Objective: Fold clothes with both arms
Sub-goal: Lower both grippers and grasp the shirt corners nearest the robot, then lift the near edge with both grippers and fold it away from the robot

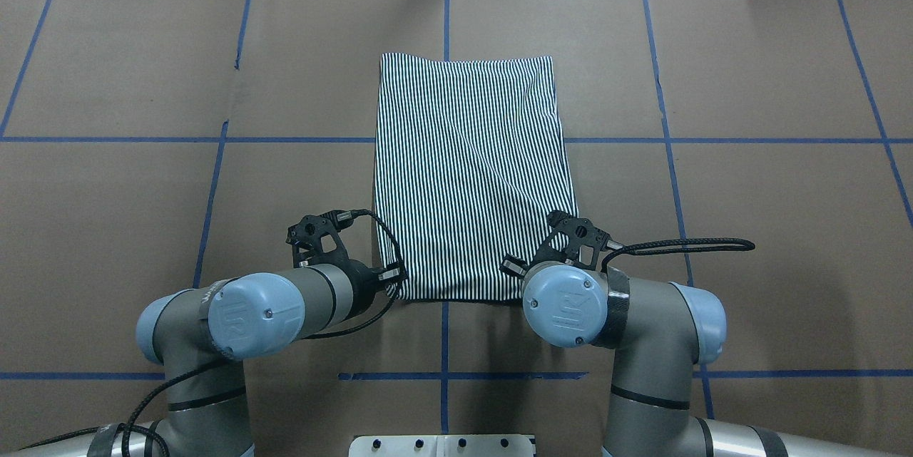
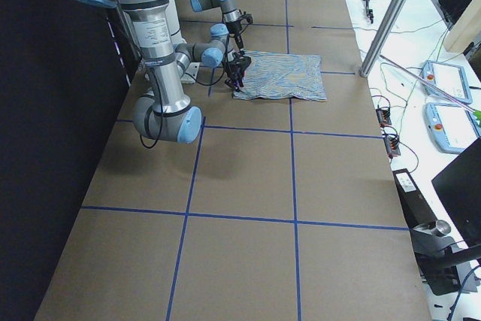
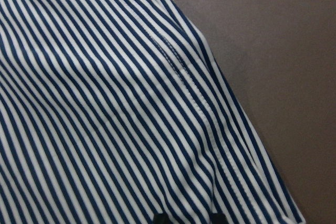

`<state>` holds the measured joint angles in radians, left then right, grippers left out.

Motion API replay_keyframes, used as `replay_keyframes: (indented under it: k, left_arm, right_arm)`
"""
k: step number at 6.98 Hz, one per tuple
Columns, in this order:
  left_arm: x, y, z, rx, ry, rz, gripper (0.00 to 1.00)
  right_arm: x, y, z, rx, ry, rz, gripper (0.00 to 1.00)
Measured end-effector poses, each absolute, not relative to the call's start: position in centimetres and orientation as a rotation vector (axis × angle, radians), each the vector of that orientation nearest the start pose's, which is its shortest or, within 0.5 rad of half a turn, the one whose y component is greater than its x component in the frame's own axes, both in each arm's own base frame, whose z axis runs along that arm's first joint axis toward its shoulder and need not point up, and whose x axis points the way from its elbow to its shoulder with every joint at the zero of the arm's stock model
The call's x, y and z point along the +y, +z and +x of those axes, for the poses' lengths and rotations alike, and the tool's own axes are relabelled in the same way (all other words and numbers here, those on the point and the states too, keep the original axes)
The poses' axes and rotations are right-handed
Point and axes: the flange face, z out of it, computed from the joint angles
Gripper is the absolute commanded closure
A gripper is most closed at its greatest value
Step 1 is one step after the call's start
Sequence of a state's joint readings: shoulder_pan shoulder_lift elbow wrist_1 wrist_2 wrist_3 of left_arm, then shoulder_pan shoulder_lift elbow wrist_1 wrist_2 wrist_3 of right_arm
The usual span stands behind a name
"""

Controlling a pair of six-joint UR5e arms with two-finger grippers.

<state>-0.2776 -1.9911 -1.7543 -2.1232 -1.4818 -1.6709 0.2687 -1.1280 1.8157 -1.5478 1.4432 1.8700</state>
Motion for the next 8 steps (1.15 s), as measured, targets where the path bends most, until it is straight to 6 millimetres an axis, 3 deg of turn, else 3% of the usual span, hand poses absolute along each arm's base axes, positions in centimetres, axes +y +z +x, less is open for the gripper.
replay_keyframes:
  k: [6, 8]
  left_arm:
    - [-30.8, 27.4, 56.4, 1.156, -0.383, 0.179, 1.00]
    - [-30.7, 26.4, 55.6, 1.176, -0.382, 0.182, 1.00]
  right_arm:
    - [-30.9, 29.1, -56.5, -0.742, 0.592, 0.131, 1.00]
    - [-30.9, 28.5, -56.3, -0.752, 0.592, 0.133, 1.00]
